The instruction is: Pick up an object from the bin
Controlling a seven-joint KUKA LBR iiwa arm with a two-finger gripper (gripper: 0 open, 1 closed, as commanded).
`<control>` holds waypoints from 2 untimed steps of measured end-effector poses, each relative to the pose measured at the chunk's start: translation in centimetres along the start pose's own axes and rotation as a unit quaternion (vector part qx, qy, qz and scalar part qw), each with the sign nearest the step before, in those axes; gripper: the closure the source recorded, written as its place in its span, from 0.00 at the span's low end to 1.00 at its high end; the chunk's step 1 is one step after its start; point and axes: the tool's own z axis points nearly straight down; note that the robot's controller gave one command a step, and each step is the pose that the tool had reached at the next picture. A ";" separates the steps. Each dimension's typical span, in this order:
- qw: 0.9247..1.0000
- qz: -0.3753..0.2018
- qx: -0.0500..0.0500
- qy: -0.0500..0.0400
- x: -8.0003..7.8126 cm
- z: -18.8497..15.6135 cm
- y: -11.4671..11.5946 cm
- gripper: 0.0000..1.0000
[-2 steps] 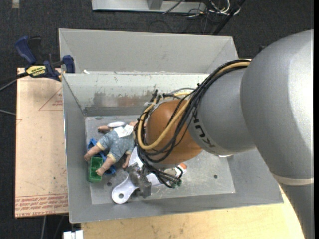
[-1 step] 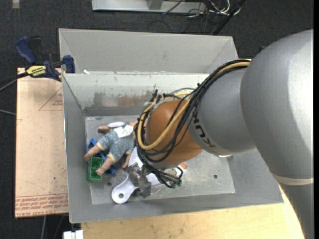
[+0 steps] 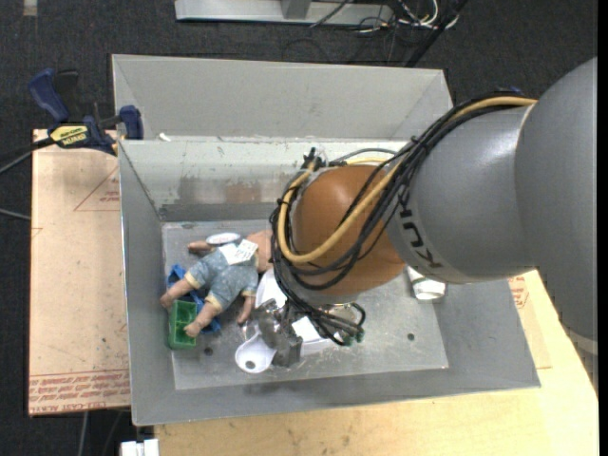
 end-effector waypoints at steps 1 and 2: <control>0.979 -0.204 0.005 -0.019 2.5 4.7 -7.3 1.00; 0.979 -0.203 0.005 -0.019 2.5 4.7 -7.3 1.00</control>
Offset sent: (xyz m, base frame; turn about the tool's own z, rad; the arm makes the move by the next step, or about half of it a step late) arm 0.0000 0.0000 0.0000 0.0000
